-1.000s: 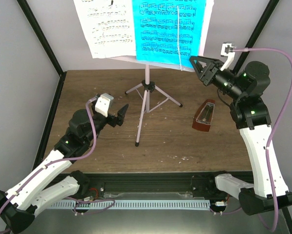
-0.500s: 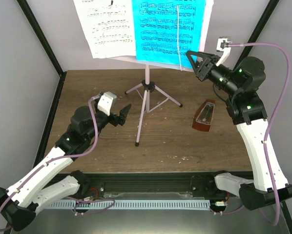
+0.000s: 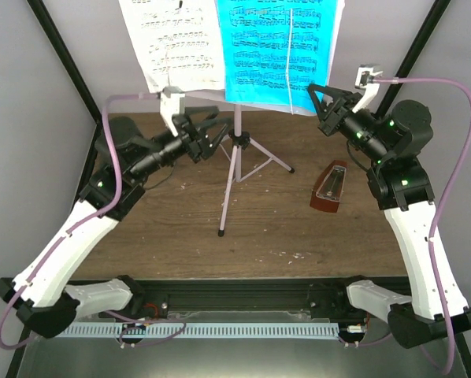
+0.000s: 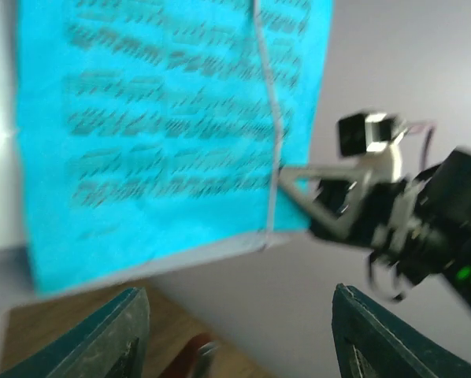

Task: Pack up the instrument practice props

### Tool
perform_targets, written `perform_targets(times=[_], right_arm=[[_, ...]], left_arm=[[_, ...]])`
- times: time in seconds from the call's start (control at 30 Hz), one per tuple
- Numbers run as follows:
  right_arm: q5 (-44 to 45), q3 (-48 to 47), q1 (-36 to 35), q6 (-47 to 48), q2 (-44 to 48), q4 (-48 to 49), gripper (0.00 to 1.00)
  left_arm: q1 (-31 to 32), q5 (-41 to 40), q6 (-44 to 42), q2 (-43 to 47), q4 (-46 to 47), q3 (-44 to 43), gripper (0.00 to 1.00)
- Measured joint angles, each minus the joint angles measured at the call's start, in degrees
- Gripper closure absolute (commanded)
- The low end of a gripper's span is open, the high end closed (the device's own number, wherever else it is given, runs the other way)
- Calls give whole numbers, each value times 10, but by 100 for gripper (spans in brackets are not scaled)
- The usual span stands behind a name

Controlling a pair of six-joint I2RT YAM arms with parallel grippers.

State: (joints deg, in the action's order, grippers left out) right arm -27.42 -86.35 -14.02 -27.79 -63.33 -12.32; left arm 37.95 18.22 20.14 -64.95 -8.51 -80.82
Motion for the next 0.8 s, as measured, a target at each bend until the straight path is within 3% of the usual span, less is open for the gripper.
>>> perform_targets(times=[0.27, 0.67, 0.8], right_arm=[[7, 17, 0, 10, 10, 13, 99], [5, 21, 0, 10, 5, 25, 99], [5, 21, 0, 10, 5, 25, 99]], left_arm=[[12, 79, 111, -159, 61, -166, 39], [19, 93, 147, -329, 58, -382, 43], [20, 98, 156, -365, 58, -449, 51]])
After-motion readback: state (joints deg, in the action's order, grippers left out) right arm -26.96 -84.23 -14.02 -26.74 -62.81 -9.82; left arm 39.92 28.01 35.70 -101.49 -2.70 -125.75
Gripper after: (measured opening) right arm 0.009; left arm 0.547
